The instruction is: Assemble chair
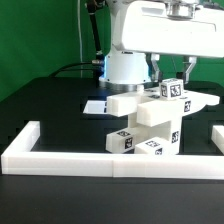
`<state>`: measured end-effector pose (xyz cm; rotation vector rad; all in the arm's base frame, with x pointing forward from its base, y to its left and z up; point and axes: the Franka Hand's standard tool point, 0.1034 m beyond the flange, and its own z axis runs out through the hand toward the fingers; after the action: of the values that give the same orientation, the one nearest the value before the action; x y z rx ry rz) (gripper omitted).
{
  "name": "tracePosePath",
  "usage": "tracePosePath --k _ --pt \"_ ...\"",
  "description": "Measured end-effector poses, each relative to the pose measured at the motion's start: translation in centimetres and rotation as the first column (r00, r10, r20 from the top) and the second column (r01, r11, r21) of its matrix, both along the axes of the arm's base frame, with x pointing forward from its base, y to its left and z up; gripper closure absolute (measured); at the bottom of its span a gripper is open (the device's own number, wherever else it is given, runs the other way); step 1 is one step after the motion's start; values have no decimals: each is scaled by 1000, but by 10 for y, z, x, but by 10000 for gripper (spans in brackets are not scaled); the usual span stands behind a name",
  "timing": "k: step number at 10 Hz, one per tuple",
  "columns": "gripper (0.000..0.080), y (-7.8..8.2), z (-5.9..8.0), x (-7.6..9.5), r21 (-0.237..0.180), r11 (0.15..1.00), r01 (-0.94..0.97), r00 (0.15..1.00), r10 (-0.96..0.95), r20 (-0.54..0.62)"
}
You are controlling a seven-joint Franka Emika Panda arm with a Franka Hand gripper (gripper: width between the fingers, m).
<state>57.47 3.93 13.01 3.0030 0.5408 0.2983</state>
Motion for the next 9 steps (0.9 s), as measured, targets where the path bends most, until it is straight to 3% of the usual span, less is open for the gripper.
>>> tracePosePath --k 1,2,3,4,5,8,9 --pt "678 0 2 2 1 1000 0 1000 0 8" --pt "678 0 2 2 2 1000 7 1000 -7 9" --pt "774 0 2 2 7 1000 30 999 -30 9" --pt "791 0 2 2 8 999 33 999 -33 10" --pt "791 1 2 2 43 982 183 983 -184 12" --pt "798 0 2 2 51 974 220 975 -221 11" --pt "708 0 2 2 51 974 221 975 -221 11"
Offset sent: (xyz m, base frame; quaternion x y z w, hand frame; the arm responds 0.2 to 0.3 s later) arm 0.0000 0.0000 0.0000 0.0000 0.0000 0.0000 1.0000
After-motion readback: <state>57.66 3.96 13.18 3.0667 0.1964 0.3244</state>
